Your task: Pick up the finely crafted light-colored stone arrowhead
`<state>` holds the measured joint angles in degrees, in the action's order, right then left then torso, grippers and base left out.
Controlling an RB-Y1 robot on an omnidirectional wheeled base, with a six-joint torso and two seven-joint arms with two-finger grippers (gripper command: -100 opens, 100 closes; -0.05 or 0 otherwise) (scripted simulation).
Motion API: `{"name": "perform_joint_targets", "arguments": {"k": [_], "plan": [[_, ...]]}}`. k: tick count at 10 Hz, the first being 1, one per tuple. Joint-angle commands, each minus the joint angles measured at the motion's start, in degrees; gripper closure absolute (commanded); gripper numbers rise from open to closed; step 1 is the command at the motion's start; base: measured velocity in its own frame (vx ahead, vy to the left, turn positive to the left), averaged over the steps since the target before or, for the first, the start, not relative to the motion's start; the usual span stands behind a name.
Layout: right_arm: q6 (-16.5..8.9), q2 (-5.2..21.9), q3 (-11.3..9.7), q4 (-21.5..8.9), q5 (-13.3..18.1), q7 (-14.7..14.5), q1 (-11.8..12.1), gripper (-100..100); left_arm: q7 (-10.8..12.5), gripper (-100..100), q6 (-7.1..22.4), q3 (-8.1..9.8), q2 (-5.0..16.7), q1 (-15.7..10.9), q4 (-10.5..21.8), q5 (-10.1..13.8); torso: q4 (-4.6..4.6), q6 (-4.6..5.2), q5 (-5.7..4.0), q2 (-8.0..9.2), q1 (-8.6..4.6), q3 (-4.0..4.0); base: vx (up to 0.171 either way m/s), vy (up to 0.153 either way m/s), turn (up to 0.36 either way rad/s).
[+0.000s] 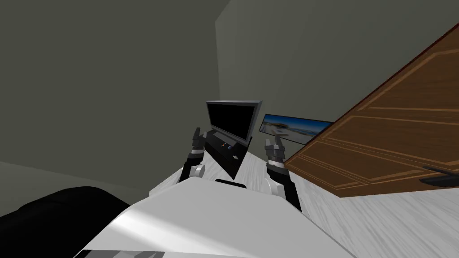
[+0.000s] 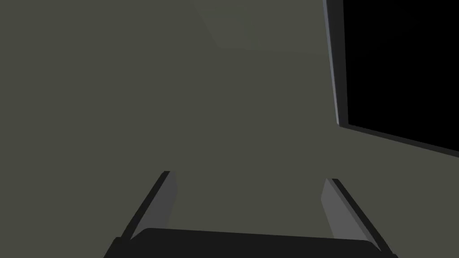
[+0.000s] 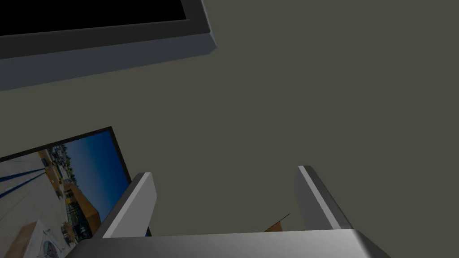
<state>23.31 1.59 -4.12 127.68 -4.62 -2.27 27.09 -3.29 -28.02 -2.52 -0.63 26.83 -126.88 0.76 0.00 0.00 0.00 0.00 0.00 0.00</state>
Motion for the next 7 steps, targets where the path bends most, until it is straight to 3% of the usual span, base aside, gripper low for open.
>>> {"name": "perform_joint_targets", "arguments": {"k": [1,3,4,7], "plan": [[0.07,2.75,-0.95,-1.80,-0.15,-0.24,-0.14,-100,0.00,0,0.00,0.00,0.00,0.00,0.00,0.00,0.00,0.00,0.00,0.00,0.00,0.00,-0.052,0.022,0.168],[0.17,5.86,-2.35,-4.45,-0.35,-0.62,-0.35,-100,0.00,0,0.00,-0.01,-0.01,-0.02,0.00,0.00,0.06,-0.02,0.03,0.32,0.12,0.18,-0.104,0.052,0.195],[0.17,5.86,-2.35,-4.45,-0.35,-0.62,-0.35,-100,0.00,0,0.00,-0.01,-0.01,-0.02,0.00,0.00,0.08,-0.02,0.05,0.37,0.22,0.21,-0.075,0.051,0.049],[0.34,11.47,-5.40,-10.19,-0.67,-1.52,-0.86,-100,0.00,0,0.00,-0.01,-0.01,-0.02,0.00,0.00,0.07,-0.04,0.04,0.35,0.17,0.20,-0.102,0.062,0.217]]}}
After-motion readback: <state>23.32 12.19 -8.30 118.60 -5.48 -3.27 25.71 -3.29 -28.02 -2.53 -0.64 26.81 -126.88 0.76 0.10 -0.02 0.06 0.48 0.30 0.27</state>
